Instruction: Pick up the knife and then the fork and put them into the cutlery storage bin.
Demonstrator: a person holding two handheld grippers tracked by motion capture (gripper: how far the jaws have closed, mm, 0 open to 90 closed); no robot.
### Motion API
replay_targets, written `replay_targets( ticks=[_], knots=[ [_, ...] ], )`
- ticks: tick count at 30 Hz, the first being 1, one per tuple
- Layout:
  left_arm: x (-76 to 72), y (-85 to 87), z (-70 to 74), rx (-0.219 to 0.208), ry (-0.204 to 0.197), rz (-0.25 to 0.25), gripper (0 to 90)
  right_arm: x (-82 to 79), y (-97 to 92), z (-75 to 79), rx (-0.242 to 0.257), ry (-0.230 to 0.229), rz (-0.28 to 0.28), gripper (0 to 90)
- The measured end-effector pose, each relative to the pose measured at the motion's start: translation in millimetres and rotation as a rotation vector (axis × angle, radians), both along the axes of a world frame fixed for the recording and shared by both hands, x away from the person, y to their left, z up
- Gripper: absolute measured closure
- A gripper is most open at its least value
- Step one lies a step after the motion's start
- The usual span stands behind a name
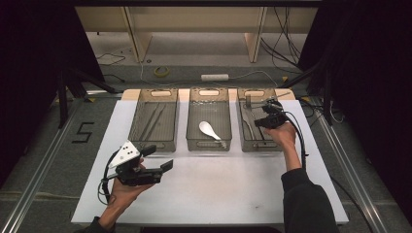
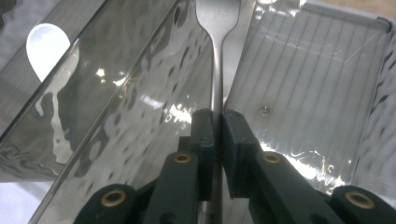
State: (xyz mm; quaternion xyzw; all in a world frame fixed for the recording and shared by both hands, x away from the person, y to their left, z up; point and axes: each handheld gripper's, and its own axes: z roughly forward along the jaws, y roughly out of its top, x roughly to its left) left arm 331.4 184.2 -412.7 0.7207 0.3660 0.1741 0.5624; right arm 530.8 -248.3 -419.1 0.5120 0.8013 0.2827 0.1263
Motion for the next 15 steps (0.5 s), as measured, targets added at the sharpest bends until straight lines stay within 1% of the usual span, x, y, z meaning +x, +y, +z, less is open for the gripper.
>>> replay_targets(
  ticks=[3,6,9,10,11,12,14,15],
  knots=[
    [-0.1,-0.3,0.0,0.001,0.0,0.0,15.7,-0.6,0.2,-1.6,-0.001,0.006,-0.004,84.2],
    [0.1,-0.3,-0.2,0.0,0.001,0.001,15.7,-1.4,1.2,-2.4,-0.014,0.016,0.0,84.0],
    [0.1,-0.5,-0.2,-0.001,0.001,0.002,15.7,-1.4,0.7,-2.5,-0.009,0.027,-0.002,83.1],
    [0.2,-0.5,-0.3,-0.001,0.001,0.002,15.7,-1.0,0.5,-3.0,-0.003,0.038,0.007,82.6],
    [0.2,-0.5,-0.2,0.0,0.001,0.001,15.7,-0.8,1.0,-3.4,-0.009,0.047,0.01,80.4],
    [0.1,-0.4,-0.2,0.0,0.0,0.002,15.7,-1.1,1.1,-3.0,-0.016,0.04,0.002,78.4],
    [0.2,-0.3,-0.2,0.0,0.001,0.002,15.7,-1.2,-0.1,-0.9,0.011,0.033,-0.003,75.7],
    [0.2,-0.2,-0.3,0.001,0.001,0.002,15.7,-1.5,0.1,0.4,0.011,0.032,-0.004,74.6]
  ],
)
